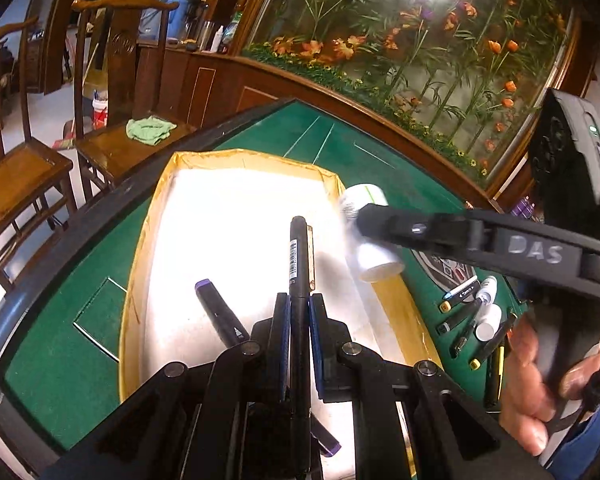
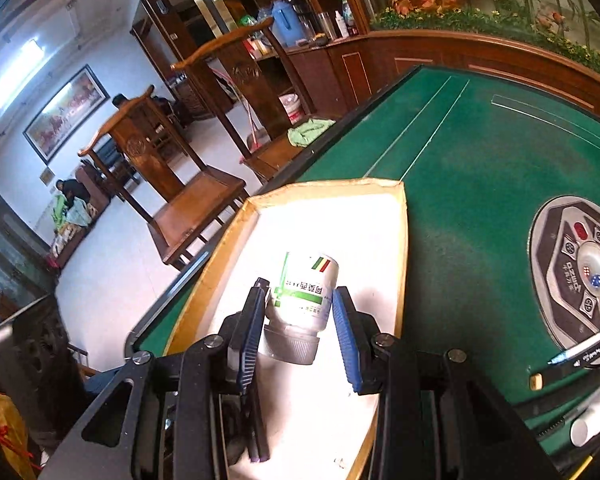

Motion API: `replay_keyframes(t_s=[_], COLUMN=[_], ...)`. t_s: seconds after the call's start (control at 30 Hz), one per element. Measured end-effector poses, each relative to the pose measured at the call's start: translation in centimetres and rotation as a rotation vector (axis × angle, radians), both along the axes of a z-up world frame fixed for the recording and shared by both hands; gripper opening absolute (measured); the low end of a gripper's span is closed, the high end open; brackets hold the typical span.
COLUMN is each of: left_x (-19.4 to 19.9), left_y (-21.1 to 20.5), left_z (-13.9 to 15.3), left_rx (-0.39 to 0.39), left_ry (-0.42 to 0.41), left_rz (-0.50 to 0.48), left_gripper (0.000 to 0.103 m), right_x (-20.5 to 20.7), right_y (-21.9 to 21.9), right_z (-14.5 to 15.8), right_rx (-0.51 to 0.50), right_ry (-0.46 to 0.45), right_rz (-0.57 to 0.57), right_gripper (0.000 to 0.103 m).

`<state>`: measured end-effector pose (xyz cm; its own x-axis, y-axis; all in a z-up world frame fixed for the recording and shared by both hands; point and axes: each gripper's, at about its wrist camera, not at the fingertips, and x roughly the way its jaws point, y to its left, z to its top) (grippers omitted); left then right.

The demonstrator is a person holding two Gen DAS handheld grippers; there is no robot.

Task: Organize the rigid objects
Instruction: 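Carry the bottle and pen to the white tray and release both there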

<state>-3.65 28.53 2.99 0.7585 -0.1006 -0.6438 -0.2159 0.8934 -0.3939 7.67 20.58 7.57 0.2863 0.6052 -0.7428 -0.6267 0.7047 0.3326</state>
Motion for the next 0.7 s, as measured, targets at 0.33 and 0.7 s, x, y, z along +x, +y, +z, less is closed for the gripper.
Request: replay_keyframes(t_s=[0.33, 0.7], left_x=[1.9, 1.7], left_y=[-0.5, -1.2], left_z=[-1.6, -1.9], left_rx=[-0.061, -0.104], left_ry=[0.081, 0.098], left_rz=[0.033, 0.042], left_gripper=[0.009, 0.012], right_x=[2.1, 2.1], right_y=[1.9, 1.8], right_z=[-3.1, -3.9], right_rx=[-0.111, -0.136], right_ry=[0.011, 0.030], right_rz=[-0.024, -0.032], right_gripper=[0.034, 0.034])
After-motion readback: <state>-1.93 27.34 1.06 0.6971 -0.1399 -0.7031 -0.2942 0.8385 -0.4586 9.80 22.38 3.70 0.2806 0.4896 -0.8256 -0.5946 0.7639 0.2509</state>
